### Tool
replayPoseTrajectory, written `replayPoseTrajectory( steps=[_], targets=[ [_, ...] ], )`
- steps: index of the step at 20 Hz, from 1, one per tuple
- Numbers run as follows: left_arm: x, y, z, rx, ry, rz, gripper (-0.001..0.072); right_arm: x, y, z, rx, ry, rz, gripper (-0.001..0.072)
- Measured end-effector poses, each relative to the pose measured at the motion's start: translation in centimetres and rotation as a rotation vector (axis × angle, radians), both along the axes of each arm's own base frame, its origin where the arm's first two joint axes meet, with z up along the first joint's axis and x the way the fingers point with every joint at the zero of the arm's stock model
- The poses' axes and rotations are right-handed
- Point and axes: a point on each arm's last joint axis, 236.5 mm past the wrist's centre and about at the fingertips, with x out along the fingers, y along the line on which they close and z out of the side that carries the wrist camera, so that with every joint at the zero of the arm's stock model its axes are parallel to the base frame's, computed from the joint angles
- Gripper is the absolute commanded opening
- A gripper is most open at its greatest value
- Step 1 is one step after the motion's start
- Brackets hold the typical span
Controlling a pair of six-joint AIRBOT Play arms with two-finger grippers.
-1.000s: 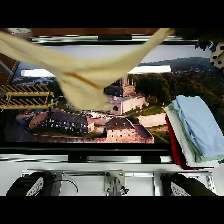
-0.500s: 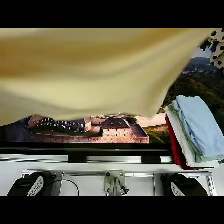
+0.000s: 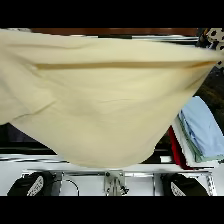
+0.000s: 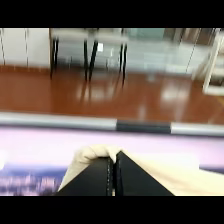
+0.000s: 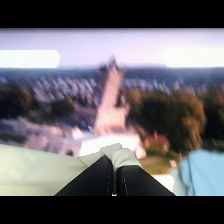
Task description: Fold the shirts.
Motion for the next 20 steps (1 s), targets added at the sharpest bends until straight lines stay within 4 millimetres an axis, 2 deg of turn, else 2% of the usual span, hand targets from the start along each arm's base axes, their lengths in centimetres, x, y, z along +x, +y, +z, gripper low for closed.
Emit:
replayPoseTrajectory(
  steps=[3, 6, 10, 12, 14, 15, 16, 17, 18, 19, 20],
  targets=[
    [5.3, 0.9, -9.4, -0.037, 0.256, -0.002, 0.0037, 4.4, -0.3, -7.3, -0.046, 0.207, -0.039, 0.0064],
    [10.5, 0.7, -17.8, -0.109, 0.432, -0.033, 0.0037, 10.9, 0.1, -13.7, -0.053, 0.288, -0.074, 0.0064],
    [17.6, 0.1, -25.5, -0.168, 0.519, -0.054, 0.0037, 20.0, 1.4, -20.8, 0.002, 0.276, -0.119, 0.0064],
    [20.8, -0.2, -28.9, -0.19, 0.542, -0.047, 0.0038, 23.5, 1.9, -24.2, 0.033, 0.269, -0.141, 0.0065],
    [22.7, -0.8, -33.0, -0.202, 0.606, -0.052, 0.0039, 25.7, 2.4, -27.8, 0.059, 0.292, -0.161, 0.0088],
    [23.1, -1.3, -35.0, -0.206, 0.645, -0.059, 0.0093, 26.2, 2.7, -29.8, 0.073, 0.324, -0.169, 0.0309],
    [23.4, -1.8, -37.0, -0.208, 0.691, -0.069, 0.034, 26.5, 3.2, -31.5, 0.098, 0.353, -0.173, 0.0549],
    [23.3, -2.3, -38.9, -0.21, 0.744, -0.08, 0.0591, 26.6, 3.8, -33.0, 0.131, 0.389, -0.174, 0.058],
    [22.9, -2.7, -40.3, -0.212, 0.792, -0.09, 0.0634, 26.6, 4.6, -34.0, 0.167, 0.416, -0.168, 0.058],
    [22.5, -2.8, -41.3, -0.217, 0.836, -0.096, 0.0632, 26.5, 5.3, -34.3, 0.203, 0.434, -0.154, 0.0582],
    [21.8, -2.6, -42.1, -0.22, 0.887, -0.1, 0.0592, 26.3, 6.0, -34.2, 0.232, 0.445, -0.129, 0.0582]
  ],
)
